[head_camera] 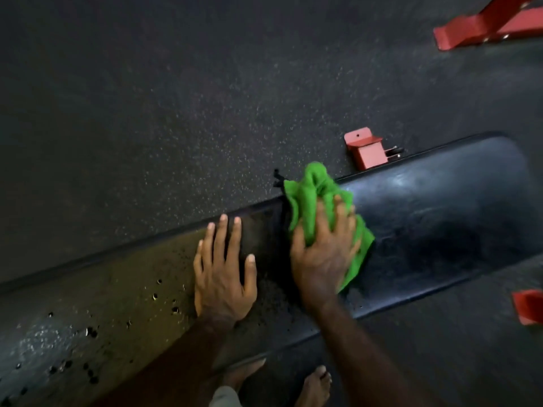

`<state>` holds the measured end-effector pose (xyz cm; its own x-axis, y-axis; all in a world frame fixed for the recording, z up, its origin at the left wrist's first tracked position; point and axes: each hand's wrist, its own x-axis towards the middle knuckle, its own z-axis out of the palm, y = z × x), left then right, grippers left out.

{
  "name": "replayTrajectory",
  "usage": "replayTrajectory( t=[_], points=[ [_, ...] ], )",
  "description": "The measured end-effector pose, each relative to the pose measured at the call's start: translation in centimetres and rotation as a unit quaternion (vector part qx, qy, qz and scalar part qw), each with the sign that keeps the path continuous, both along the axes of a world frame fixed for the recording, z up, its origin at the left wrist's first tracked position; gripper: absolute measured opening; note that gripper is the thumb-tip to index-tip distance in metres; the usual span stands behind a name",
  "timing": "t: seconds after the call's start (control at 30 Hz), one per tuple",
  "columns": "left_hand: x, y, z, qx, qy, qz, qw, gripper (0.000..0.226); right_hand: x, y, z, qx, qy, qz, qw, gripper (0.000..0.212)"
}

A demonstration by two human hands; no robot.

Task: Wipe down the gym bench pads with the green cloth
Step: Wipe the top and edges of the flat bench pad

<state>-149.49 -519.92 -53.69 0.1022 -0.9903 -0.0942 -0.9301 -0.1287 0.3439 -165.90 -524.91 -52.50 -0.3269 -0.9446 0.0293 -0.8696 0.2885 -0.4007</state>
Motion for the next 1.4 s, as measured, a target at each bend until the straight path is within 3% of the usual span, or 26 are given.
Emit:
replayTrajectory(
  t=[0.07,0.13,0.17,0.23,0.3,0.37,0.43,0.5,0.53,0.57,0.63,0.7,0.73,0.77,0.83,0.9,0.93,0.97,1.03,1.1,1.13,1.23,1.3,1.33,1.4],
  points=[
    [-0.1,0.2,0.1,0.001,0.001,0.001,1.0,0.07,1.7,2.7,0.6,0.015,-0.006,0.139,0.99,0.065],
    [0.0,0.4,-0.2,0.005,-0.01,0.0,1.0,0.069,-1.5,2.8,-0.2,0.014,0.026,0.333,0.943,0.065],
    [0.0,0.3,-0.3,0.001,-0.01,0.003,1.0,0.066,-3.7,1.9,-0.5,0.004,0.051,0.381,0.923,0.065],
    [0.0,0.4,-0.5,-0.006,-0.006,0.01,1.0,0.064,-6.4,1.0,-1.0,-0.004,0.044,0.311,0.949,0.065],
    [-0.2,0.4,-0.4,-0.003,0.0,0.007,1.0,0.066,-5.2,2.3,-0.9,-0.002,0.022,0.106,0.994,0.064],
    [0.0,0.1,-0.1,-0.004,-0.001,0.008,1.0,0.069,-0.9,4.0,-0.3,0.006,0.004,-0.002,1.0,0.065],
    [0.0,0.0,0.0,-0.002,0.002,0.008,1.0,0.071,1.1,5.8,-0.1,0.028,0.005,0.09,0.996,0.067],
    [0.0,0.1,0.0,0.004,0.005,0.006,1.0,0.073,-1.9,6.4,-0.5,0.024,0.038,0.262,0.964,0.068],
    [0.0,0.0,0.1,0.002,0.007,0.005,1.0,0.073,-4.2,6.0,-0.8,0.016,0.058,0.298,0.953,0.069],
    [0.0,0.1,0.0,-0.002,0.007,0.007,1.0,0.072,-6.1,6.0,-1.2,0.011,0.068,0.276,0.959,0.069],
    [-0.1,0.1,-0.1,-0.007,0.007,0.006,1.0,0.07,-7.2,6.1,-1.2,0.007,0.045,0.082,0.996,0.066],
    [-0.1,0.1,-0.1,-0.007,0.01,0.005,1.0,0.07,-3.7,7.3,-0.9,0.009,0.014,-0.094,0.995,0.066],
    [-0.1,0.0,0.0,-0.006,0.009,0.002,1.0,0.07,-1.4,7.9,-0.5,0.021,0.007,-0.116,0.993,0.067],
    [-0.1,0.0,0.0,-0.005,0.007,0.002,1.0,0.071,0.7,8.6,-0.3,0.034,0.006,-0.085,0.996,0.069],
    [0.0,0.1,0.3,-0.007,0.007,0.003,1.0,0.071,1.1,9.8,-0.5,0.036,0.02,0.079,0.996,0.07],
    [-0.1,0.0,0.2,-0.002,0.001,0.001,1.0,0.071,-2.8,9.0,-1.0,0.013,0.052,0.208,0.977,0.069],
    [-0.1,0.0,0.2,-0.003,0.001,0.0,1.0,0.071,-4.6,8.6,-1.2,0.008,0.075,0.224,0.972,0.07],
    [-0.2,0.0,0.2,-0.006,0.002,0.001,1.0,0.071,-6.0,8.2,-1.3,0.011,0.073,0.185,0.98,0.07],
    [-0.2,0.0,0.2,-0.011,0.003,-0.001,1.0,0.07,-5.4,8.1,-1.0,0.014,0.028,-0.017,0.999,0.069],
    [-0.2,0.0,0.2,-0.017,0.005,-0.004,1.0,0.07,-1.0,8.5,-0.5,0.025,0.007,-0.168,0.985,0.069],
    [-0.2,0.0,0.2,-0.019,0.003,-0.003,1.0,0.07,1.2,8.7,-0.3,0.038,0.011,-0.163,0.986,0.069],
    [-0.2,0.2,0.3,-0.025,-0.008,-0.006,1.0,0.071,1.9,10.4,-0.6,0.043,0.04,0.076,0.995,0.071],
    [-0.1,0.1,0.3,-0.029,-0.01,-0.011,0.999,0.073,-1.3,10.4,-1.1,0.028,0.075,0.164,0.983,0.072],
    [-0.2,0.0,0.3,-0.032,-0.009,-0.013,0.999,0.074,-2.4,10.2,-1.3,0.023,0.086,0.137,0.987,0.073],
    [-0.1,0.1,0.0,-0.03,-0.017,-0.015,0.999,0.075,-2.3,9.9,-1.4,0.022,0.045,-0.049,0.998,0.073]
  ],
)
